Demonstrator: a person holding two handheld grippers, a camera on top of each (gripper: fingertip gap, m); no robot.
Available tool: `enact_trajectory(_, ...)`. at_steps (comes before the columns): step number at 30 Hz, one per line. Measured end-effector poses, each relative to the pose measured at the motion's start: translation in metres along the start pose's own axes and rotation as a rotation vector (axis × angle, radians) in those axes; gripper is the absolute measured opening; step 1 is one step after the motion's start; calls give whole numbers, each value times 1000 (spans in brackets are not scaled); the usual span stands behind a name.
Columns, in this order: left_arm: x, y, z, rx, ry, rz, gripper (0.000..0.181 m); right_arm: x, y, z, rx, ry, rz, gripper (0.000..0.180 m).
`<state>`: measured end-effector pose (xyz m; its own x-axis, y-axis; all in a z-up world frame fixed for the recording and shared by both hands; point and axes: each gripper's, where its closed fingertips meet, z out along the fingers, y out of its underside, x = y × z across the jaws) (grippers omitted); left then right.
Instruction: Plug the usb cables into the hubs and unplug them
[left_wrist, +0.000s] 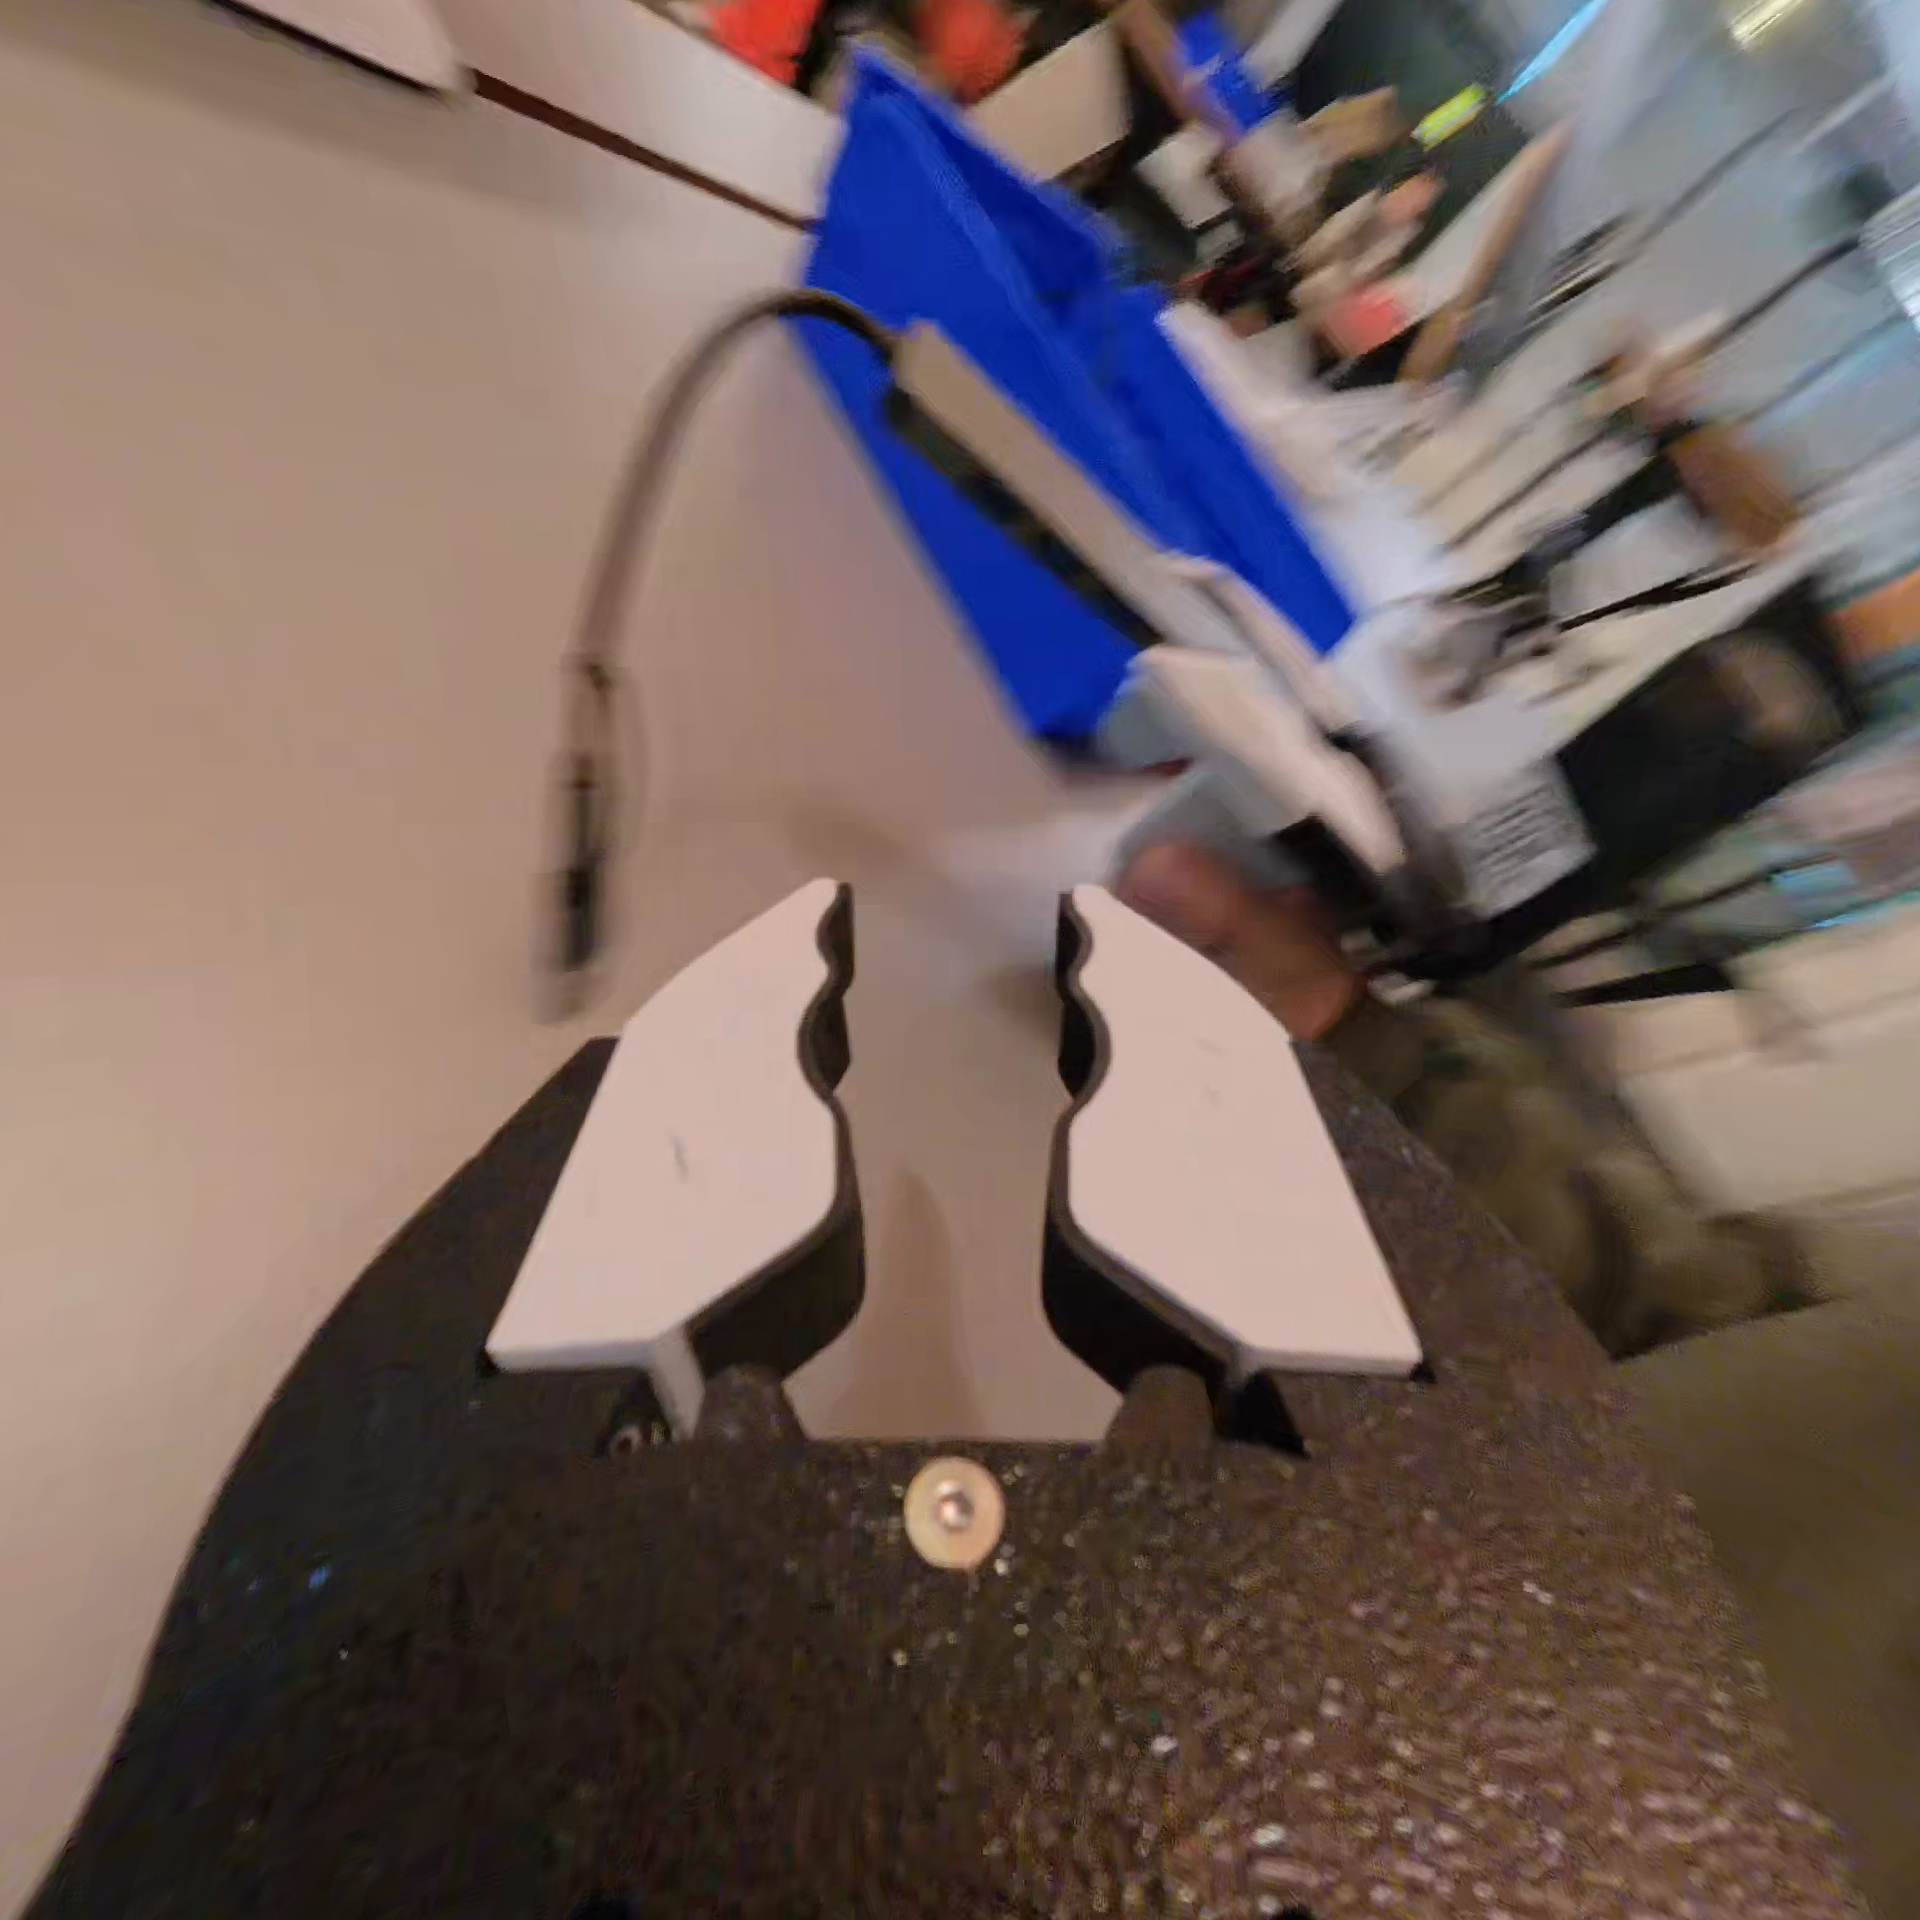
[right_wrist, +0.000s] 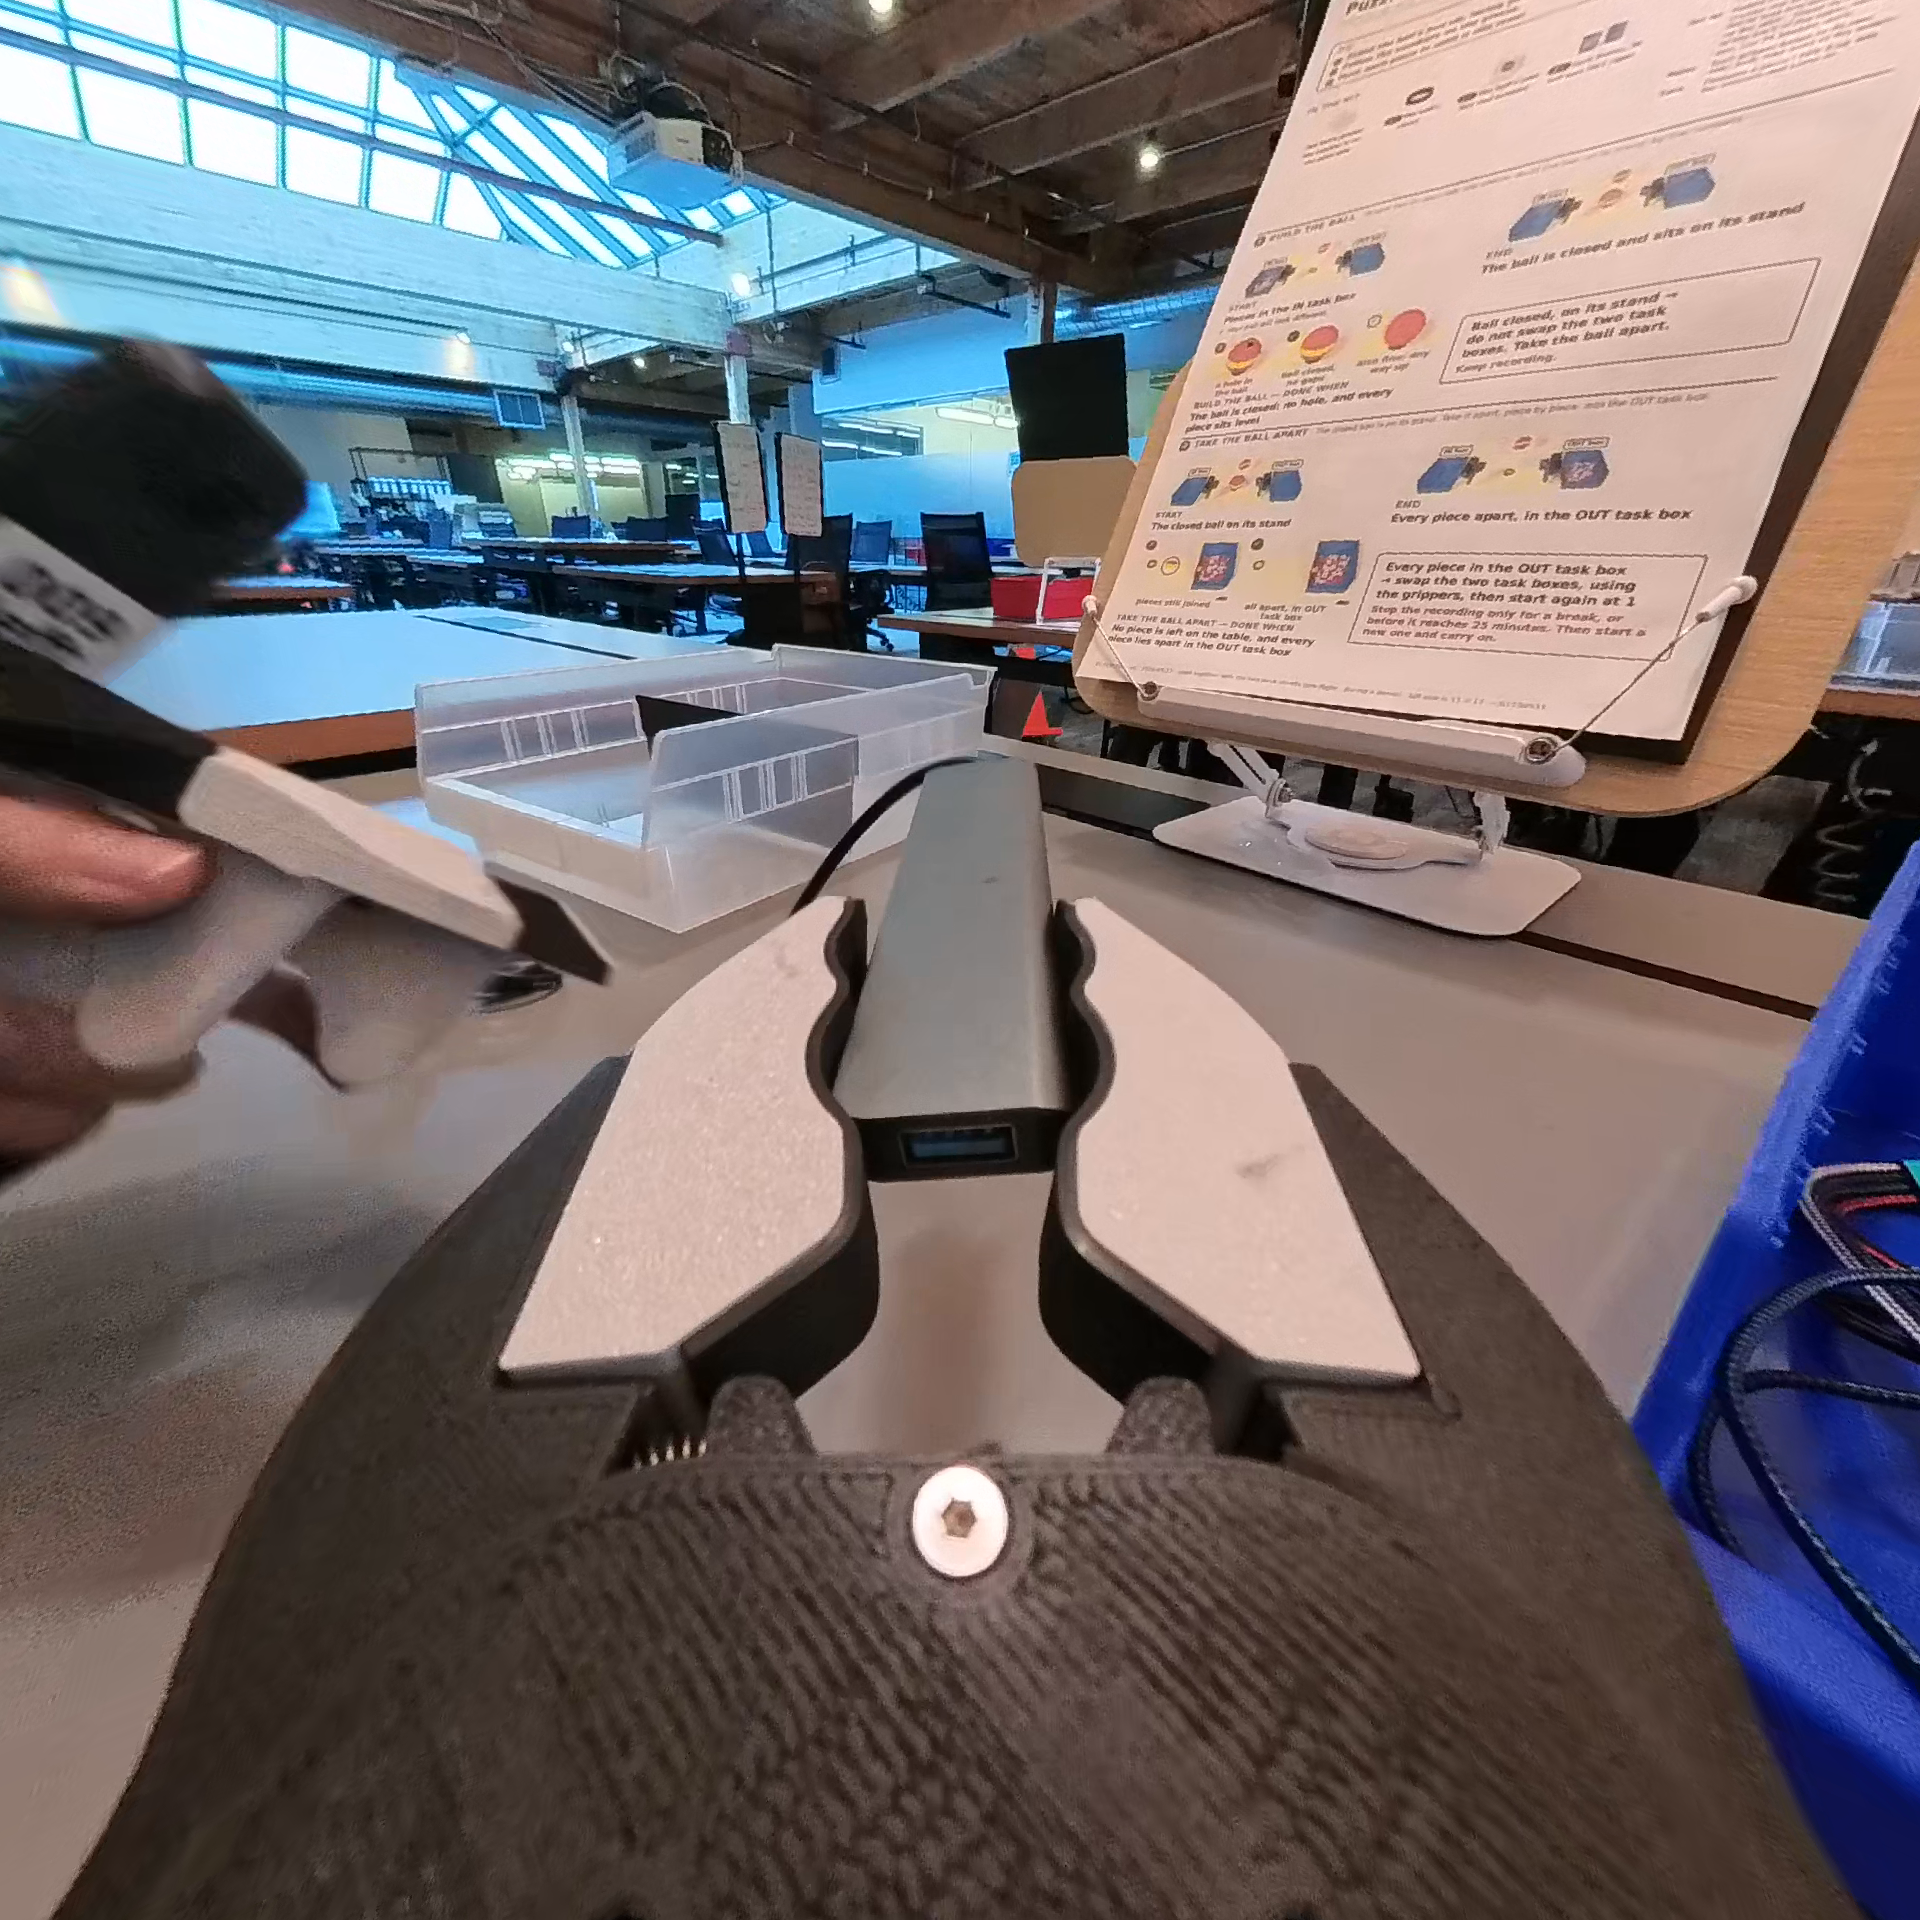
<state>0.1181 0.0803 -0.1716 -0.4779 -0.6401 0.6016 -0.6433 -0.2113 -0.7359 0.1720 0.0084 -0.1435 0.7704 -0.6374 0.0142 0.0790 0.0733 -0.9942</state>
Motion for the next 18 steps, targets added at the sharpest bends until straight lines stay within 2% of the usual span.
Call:
enact_trajectory(1, 13, -2, 17, 31, 99, -95, 38, 1, -1, -1, 8, 6, -1, 35)
enact_trajectory(3, 23, -17, 42, 128, 232, -318, 39, -1, -2, -2, 17, -2, -7, 35)
enact_trajectory(5, 19, -33, 59, 192, 289, -433, 36, -2, -4, -3, 30, 3, -19, 35)
enact_trajectory(8, 10, -38, 71, 171, 220, -408, 36, 1, -5, -4, 39, 3, 1, 35)
enact_trajectory(11, 11, -46, 53, 205, 158, -292, 35, 10, -7, -7, 62, 16, 71, 35)
enact_trajectory(14, -10, -46, 17, 196, -26, -130, 35, 19, -8, -9, 80, 29, 139, 35)
enact_trajectory(18, -83, -36, -65, 88, -510, 103, 35, 21, -9, -10, 86, 36, 153, 35)
